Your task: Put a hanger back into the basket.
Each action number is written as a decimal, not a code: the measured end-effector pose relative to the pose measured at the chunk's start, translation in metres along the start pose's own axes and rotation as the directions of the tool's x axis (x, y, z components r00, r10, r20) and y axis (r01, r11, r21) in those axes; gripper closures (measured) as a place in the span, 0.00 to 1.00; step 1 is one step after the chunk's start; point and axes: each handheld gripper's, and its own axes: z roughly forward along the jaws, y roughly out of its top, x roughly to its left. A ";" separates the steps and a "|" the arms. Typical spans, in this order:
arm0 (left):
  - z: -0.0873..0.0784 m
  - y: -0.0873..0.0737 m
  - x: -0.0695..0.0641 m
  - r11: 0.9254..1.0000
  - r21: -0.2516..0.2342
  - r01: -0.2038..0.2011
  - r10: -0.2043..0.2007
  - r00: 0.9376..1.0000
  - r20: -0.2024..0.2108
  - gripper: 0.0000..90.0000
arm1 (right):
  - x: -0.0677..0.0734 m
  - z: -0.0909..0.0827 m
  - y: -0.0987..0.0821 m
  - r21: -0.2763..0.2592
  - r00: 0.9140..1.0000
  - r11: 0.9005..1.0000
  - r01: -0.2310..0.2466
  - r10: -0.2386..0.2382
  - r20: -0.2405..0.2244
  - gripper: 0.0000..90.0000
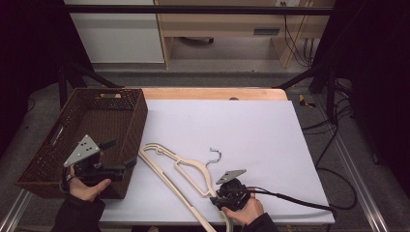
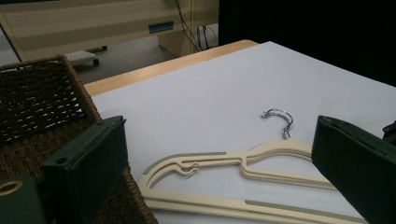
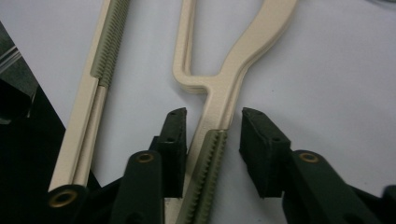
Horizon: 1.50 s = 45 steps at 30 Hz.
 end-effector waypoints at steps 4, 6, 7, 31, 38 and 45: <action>0.000 0.000 -0.001 1.000 0.002 -0.004 0.004 1.000 0.001 0.04 | -0.001 -0.002 0.002 0.012 0.998 0.998 -0.055 0.055 0.002 0.82; 0.000 0.000 -0.001 1.000 0.002 -0.004 0.004 1.000 0.001 0.04 | -0.001 -0.003 0.002 0.016 0.998 0.998 -0.067 0.067 0.007 0.83; 0.000 0.000 -0.001 1.000 0.002 -0.004 0.004 1.000 0.001 0.04 | -0.002 -0.003 0.002 0.013 0.997 0.997 -0.072 0.072 0.005 0.84; 0.026 0.001 -0.027 0.998 0.059 -0.034 0.030 0.997 0.066 0.05 | -0.003 -0.025 0.006 -0.105 0.992 0.986 -0.129 0.129 -0.001 0.89; 0.054 0.004 -0.044 0.987 0.131 -0.092 0.078 0.991 0.109 0.05 | -0.004 -0.028 0.006 -0.121 0.993 0.986 -0.118 0.118 -0.007 0.90; 0.082 0.008 -0.053 0.970 0.191 -0.149 0.124 0.983 0.139 0.07 | -0.004 -0.031 0.007 -0.126 0.994 0.986 -0.113 0.112 -0.015 0.90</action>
